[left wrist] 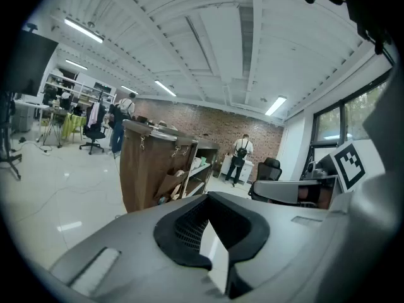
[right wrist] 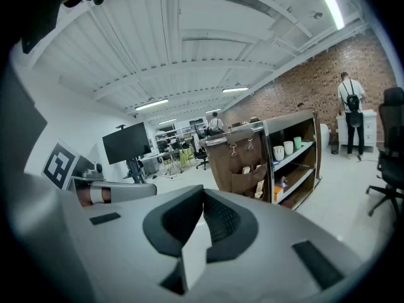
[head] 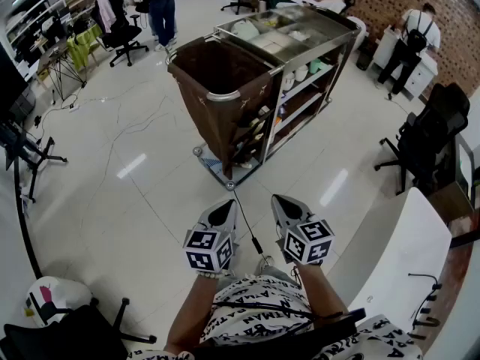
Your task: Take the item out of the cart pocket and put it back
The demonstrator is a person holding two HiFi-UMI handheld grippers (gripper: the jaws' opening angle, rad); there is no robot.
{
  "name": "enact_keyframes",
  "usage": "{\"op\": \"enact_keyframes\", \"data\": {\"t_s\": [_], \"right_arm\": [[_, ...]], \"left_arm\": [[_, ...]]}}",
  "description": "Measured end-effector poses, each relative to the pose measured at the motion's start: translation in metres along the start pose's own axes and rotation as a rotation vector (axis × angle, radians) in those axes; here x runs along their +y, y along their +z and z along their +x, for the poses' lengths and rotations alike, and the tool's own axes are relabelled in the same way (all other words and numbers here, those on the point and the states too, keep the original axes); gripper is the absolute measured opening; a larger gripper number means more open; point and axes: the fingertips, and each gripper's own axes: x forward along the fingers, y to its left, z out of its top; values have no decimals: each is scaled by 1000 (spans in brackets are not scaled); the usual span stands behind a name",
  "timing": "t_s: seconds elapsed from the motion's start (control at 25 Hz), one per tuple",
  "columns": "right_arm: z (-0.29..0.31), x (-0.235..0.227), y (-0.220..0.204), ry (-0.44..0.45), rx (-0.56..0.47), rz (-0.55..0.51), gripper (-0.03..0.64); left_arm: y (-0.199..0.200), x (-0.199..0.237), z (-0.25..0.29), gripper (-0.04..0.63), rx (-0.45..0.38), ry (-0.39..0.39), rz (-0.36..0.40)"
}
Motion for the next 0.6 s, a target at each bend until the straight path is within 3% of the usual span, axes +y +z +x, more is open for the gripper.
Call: {"op": "enact_keyframes", "data": {"t_s": [0.12,0.24,0.6], "right_arm": [[4,4,3,-5,-8,-15,20],[10,7,3,-12,-7,-15,133],[20,31,-5,-47,1,-20,133]], "left_arm": [[3,6,-3,0,-6,-1,2],[4,12,-4,0,-5,-9,3],[0,33,-22,0,5,-34,5]]}}
